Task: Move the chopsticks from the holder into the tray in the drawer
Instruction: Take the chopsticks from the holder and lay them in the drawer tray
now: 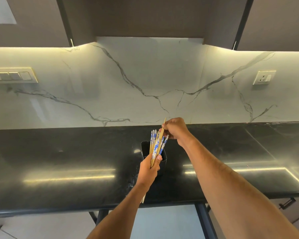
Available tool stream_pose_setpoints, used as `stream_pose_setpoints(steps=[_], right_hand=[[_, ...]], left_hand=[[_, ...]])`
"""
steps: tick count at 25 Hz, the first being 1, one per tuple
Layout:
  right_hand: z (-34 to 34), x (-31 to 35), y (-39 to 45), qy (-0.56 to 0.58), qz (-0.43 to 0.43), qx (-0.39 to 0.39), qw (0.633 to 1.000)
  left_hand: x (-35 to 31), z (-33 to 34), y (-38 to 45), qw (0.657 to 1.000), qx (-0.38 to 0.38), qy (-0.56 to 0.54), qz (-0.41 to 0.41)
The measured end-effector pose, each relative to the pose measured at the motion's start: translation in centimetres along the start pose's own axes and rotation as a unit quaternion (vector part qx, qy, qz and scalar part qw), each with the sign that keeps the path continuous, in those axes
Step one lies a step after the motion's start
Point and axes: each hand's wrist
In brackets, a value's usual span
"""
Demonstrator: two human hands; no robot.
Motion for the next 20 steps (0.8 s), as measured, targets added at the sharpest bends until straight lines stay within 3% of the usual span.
stream_pose_setpoints(steps=[7,20], right_hand=[[0.5,-1.1,-0.7,-0.059,-0.059,0.061,0.995],[1.0,-2.7,-0.8,-0.154,-0.221,0.023,0.963]], left_hand=[[0.0,-0.7,0.3,0.999,0.000,-0.041,-0.010],[-1.0,-0.9,0.2,0.998,0.008,-0.058,-0.012]])
Point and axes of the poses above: each hand's wrist, its own y-axis towards the middle knuckle, its own z-axis out of the palm, x = y × z, and after that the axes turned 13 degrees about y, right-handed
